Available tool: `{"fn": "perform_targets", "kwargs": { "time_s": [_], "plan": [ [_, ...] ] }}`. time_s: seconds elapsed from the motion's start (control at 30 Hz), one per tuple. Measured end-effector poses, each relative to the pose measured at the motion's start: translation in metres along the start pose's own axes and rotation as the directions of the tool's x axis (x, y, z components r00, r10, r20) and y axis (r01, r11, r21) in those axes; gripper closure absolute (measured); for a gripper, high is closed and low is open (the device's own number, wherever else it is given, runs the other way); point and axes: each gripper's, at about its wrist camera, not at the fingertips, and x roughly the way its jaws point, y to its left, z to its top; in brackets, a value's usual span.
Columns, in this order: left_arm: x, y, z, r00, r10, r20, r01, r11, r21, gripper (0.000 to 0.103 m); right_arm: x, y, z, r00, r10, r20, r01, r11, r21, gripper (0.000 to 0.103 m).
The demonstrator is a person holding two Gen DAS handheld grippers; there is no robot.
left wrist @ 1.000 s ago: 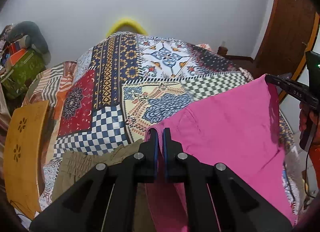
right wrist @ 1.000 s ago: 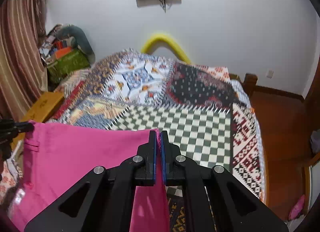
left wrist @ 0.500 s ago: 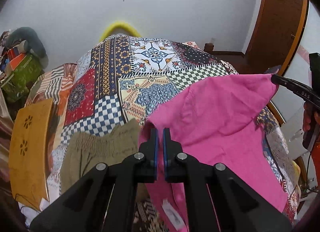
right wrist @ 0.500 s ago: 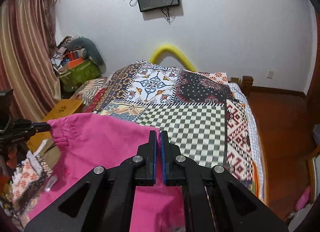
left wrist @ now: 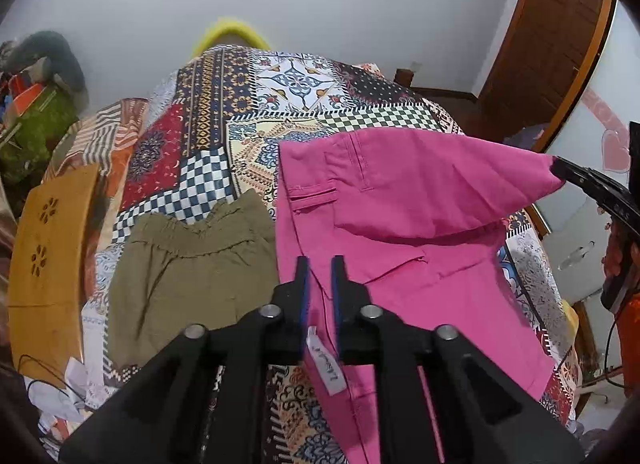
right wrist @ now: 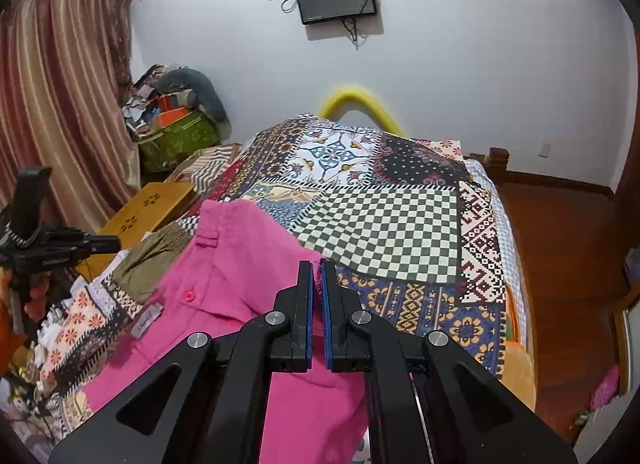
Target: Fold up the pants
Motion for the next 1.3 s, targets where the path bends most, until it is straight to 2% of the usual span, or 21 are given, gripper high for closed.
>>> {"fn": "perform_targets", "kwargs": {
  "time_s": [0.03,0.1,0.23,0.43,0.53,0.8,1.0,1.07,1.13,1.17,1.3],
  "plan": [
    [0.004,-0.001,0.004,1.000,0.017,0.000,-0.017,1.000,0.008,0.073,-0.002,0.002,-0.002,1.000,0.002,0.002,-0.002,1.000,-0.002,0.100],
    [0.015,-0.003,0.012,0.999,0.047,0.011,-0.047,0.999,0.023,0.063,-0.001,0.001,-0.005,1.000,0.007,0.003,-0.007,1.000,0.002,0.100],
    [0.039,-0.001,0.031,0.999,0.051,0.001,-0.051,0.998,0.041,0.050,0.002,-0.005,-0.012,1.000,0.008,-0.001,-0.008,1.000,0.007,0.100],
    [0.088,0.015,0.057,0.998,0.043,-0.040,-0.042,0.999,0.026,0.049,0.008,-0.021,-0.020,1.000,0.005,-0.009,-0.004,0.999,0.033,0.100],
    [0.107,0.023,0.064,0.998,0.014,-0.054,-0.014,1.000,0.007,0.049,0.013,-0.028,-0.024,1.000,0.001,-0.021,0.000,0.999,0.038,0.100],
    [0.132,0.022,0.075,0.998,-0.042,-0.055,0.044,0.999,0.020,0.049,0.023,-0.043,-0.031,0.999,-0.016,-0.042,0.018,0.999,0.038,0.100],
    [0.153,0.027,0.080,0.990,-0.100,-0.095,0.100,0.995,-0.002,0.048,0.028,-0.047,-0.032,0.999,-0.020,-0.044,0.021,0.999,0.033,0.100],
    [0.158,0.028,0.081,0.986,-0.129,-0.106,0.129,0.992,-0.012,0.051,0.028,-0.047,-0.033,0.999,-0.017,-0.045,0.019,0.999,0.031,0.100],
    [0.160,0.024,0.080,0.984,-0.139,-0.110,0.141,0.990,0.006,0.075,0.029,-0.047,-0.033,0.999,-0.015,-0.048,0.016,0.999,0.030,0.100],
    [0.159,0.020,0.079,0.988,-0.110,-0.104,0.113,0.993,0.026,0.081,0.030,-0.047,-0.034,0.999,-0.012,-0.051,0.013,0.999,0.032,0.100],
    [0.151,0.011,0.077,0.995,-0.069,-0.075,0.073,0.995,0.062,0.091,0.033,-0.048,-0.034,0.998,-0.014,-0.054,0.016,0.999,0.037,0.100]
  ]
}}
